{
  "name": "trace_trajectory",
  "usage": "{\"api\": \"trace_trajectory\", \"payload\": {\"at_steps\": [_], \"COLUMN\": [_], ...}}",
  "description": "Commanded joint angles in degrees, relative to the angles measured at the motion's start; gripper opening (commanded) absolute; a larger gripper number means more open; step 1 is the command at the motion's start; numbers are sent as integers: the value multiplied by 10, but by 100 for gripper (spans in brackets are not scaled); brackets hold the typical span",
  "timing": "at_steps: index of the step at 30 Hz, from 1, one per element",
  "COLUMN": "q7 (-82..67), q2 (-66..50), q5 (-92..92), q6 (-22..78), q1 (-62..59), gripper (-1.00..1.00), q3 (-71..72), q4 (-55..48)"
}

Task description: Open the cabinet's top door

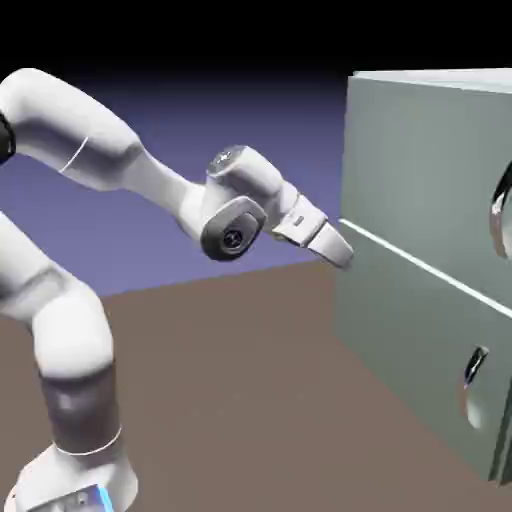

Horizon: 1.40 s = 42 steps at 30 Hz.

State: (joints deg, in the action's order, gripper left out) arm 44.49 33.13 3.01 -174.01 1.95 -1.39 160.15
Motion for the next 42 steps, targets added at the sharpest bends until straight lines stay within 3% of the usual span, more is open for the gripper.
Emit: {"api": "trace_trajectory", "payload": {"at_steps": [1,42], "q7": [17,708], "q2": [4,165], "q5": [25,1047], "q6": [0,-2], "q1": [10,438], "gripper": [0,0], "q3": [-12,-484], "q4": [-7,-296]}}
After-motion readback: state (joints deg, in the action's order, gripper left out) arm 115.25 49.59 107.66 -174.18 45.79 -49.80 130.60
